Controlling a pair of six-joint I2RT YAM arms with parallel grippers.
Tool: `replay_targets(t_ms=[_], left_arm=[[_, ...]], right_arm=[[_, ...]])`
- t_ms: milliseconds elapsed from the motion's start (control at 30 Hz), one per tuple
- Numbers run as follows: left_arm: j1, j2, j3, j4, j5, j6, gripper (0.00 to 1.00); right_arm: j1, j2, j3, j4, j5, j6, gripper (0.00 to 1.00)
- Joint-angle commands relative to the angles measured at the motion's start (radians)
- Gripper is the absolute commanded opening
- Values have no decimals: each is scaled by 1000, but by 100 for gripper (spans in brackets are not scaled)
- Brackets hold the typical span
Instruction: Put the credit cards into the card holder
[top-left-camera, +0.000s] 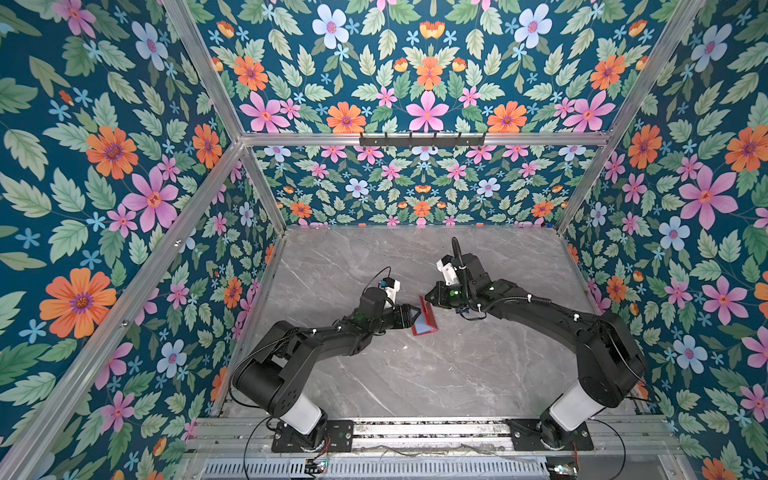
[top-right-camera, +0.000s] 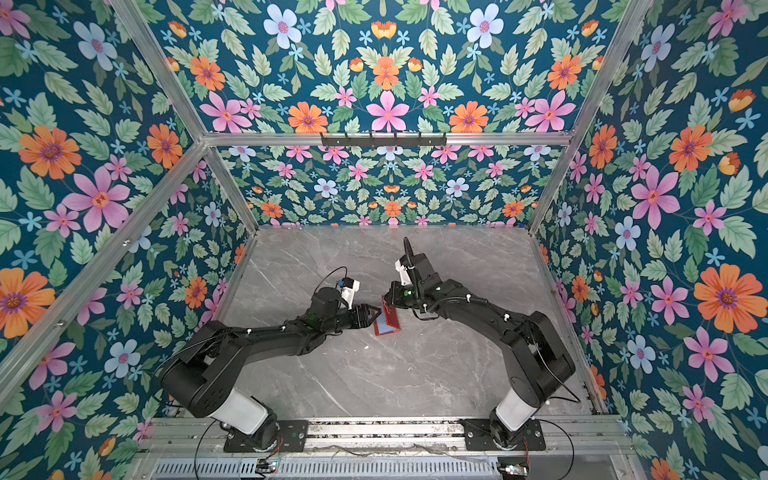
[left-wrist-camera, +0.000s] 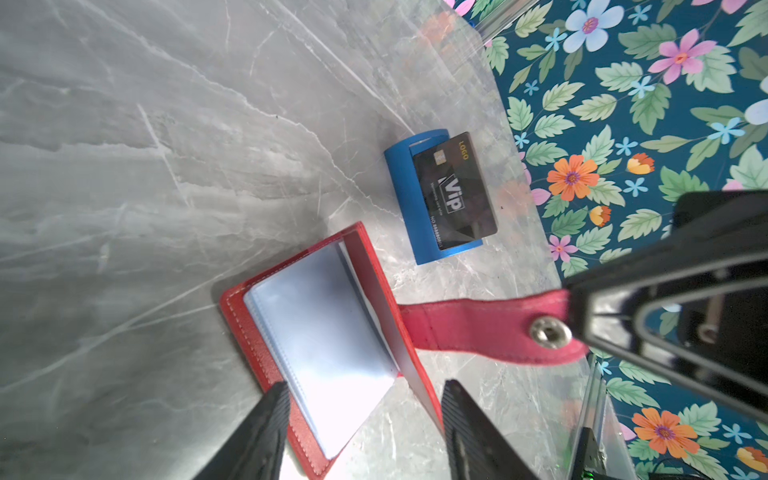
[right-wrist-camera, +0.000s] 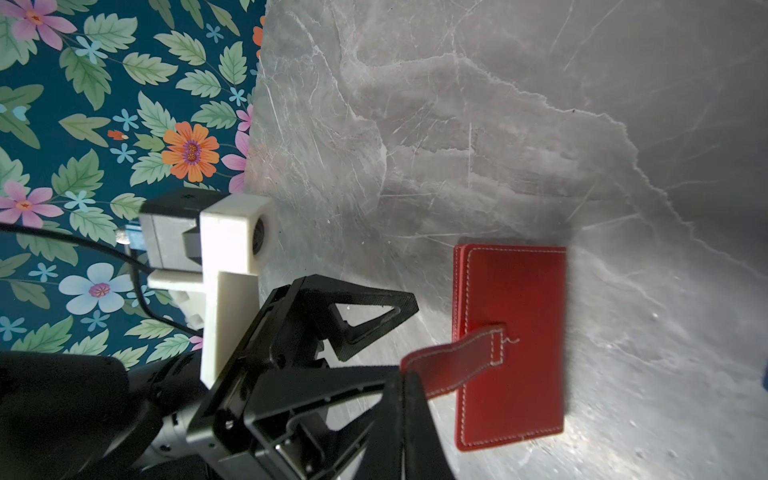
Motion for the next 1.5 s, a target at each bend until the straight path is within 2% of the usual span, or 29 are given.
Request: replay_targets(t_ms=[0,367,500,633,1067,1467], left_arm=[[0,15,3,2,-16,2,57],[-1,-10,-12,-19,-84,16,54],[-1,-25,-20,-16,-94,26,58],[-3,-11,-9,-49,-117,22,57],[-6,87,38,-50,-85,-11,36],[-8,158,69,-79,-84,-39,35]], right_arm=[[1,8,0,-31,59,6,3],[1,49,36,-211,282,-14,2],[1,56,49,-259,333,-20,1],[0,59,61,-296,376,-20,1],[1,53,83,-372,461,-22,0],[0,59,92,-394,495,-22,0]])
